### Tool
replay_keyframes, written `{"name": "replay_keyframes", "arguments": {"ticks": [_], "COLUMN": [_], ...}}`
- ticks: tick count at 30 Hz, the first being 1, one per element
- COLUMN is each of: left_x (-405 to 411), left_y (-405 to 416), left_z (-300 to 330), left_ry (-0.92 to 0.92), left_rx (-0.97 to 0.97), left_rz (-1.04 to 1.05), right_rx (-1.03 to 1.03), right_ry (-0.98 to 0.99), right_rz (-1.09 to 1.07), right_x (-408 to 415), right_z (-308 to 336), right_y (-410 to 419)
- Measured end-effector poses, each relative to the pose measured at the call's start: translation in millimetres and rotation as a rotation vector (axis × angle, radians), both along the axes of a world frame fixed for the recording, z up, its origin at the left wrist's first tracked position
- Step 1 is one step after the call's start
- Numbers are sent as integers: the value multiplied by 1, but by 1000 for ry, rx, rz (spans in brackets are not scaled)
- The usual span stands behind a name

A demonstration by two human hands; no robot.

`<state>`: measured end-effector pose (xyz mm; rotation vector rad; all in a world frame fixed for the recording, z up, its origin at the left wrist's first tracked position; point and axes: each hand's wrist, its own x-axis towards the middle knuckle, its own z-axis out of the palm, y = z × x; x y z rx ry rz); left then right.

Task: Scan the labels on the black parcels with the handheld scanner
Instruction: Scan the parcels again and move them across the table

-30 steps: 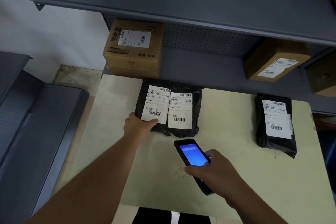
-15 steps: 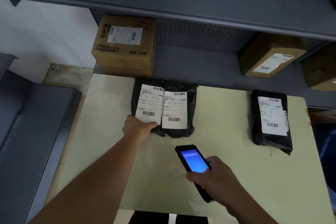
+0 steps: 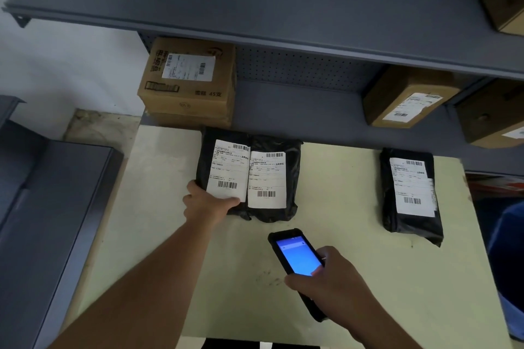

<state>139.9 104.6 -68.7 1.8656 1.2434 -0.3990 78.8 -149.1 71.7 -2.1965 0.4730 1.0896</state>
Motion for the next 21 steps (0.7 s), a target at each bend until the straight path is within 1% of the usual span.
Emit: {"name": "replay_keyframes", "arguments": {"ticks": [4, 8, 11, 14, 18, 21], "left_x": [-5, -9, -12, -13, -17, -21], "left_y": [8, 17, 25, 32, 35, 37], "left_z": [2, 7, 9, 11, 20, 25], "left_ry": [4, -34, -64, -88, -153, -217], "left_rx": [-52, -139, -166, -247, -350, -365], "left_rz": [13, 48, 24, 44, 94, 104], "right_rx": [-5, -19, -14, -16, -8, 6], "right_ry": [-3, -23, -33, -54, -73, -80], "right_rz": [12, 37, 47, 50, 57, 64], "right_x": [1, 2, 2, 2, 1, 1], "right_z": [3, 9, 13, 15, 20, 23], "right_y": [-4, -6, -5, -5, -7, -7]}}
